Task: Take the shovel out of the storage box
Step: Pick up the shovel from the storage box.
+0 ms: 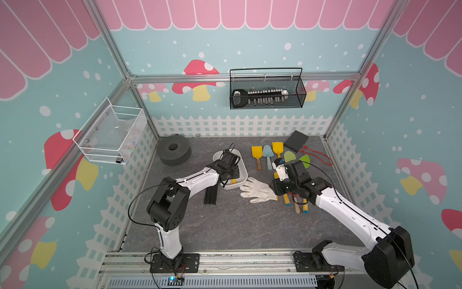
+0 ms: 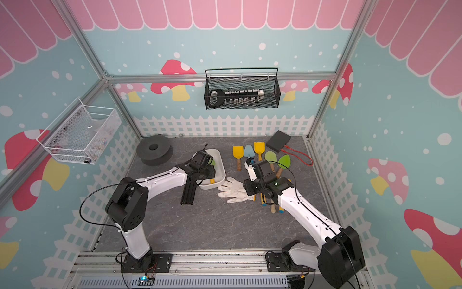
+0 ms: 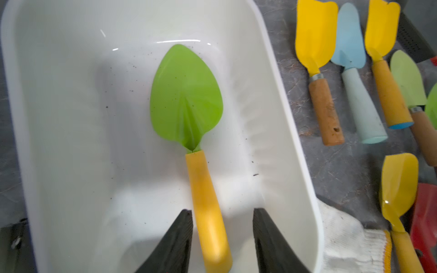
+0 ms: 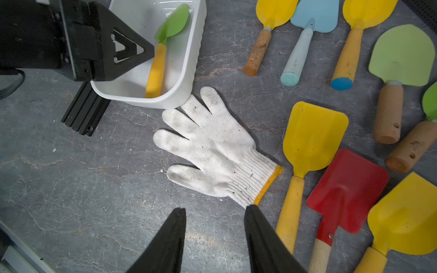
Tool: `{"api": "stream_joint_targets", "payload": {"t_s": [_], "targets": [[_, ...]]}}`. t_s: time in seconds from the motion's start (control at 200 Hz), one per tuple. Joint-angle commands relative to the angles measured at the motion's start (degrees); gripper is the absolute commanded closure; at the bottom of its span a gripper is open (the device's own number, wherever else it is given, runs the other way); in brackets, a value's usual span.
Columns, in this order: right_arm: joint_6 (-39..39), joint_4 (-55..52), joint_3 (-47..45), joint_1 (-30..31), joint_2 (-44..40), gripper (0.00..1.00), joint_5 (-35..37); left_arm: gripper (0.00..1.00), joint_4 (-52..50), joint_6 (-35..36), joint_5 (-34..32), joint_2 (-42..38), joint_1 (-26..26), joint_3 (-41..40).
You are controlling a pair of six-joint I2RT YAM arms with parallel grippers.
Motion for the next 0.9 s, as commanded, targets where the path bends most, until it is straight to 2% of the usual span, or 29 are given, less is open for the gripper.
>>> {"api": "stream_joint_targets", "payload": {"t_s": [0.0, 0.45, 0.765, 0.896], "targets": [[0.3, -0.2, -0.9, 0.4, -0.6, 0.53, 0.4, 0.52, -2.5, -1.3, 1.2, 1.9, 1.5, 3.0], [0.0, -0.5, -1.3, 0.6, -1.6, 0.53, 1.0, 0.53, -3.7, -0.7, 5.3, 10.7, 3.8, 10.0], [-0.1, -0.5, -1.5, 0.6, -2.2, 0.53, 1.0, 0.67, -5.3, -1.3, 4.5, 13.5, 4.3, 11.1], [-0.1, -0.5, -1.9, 0.6, -2.6, 0.53, 1.5, 0.85, -5.0, -0.4, 4.9, 12.8, 4.4, 11.0]]}}
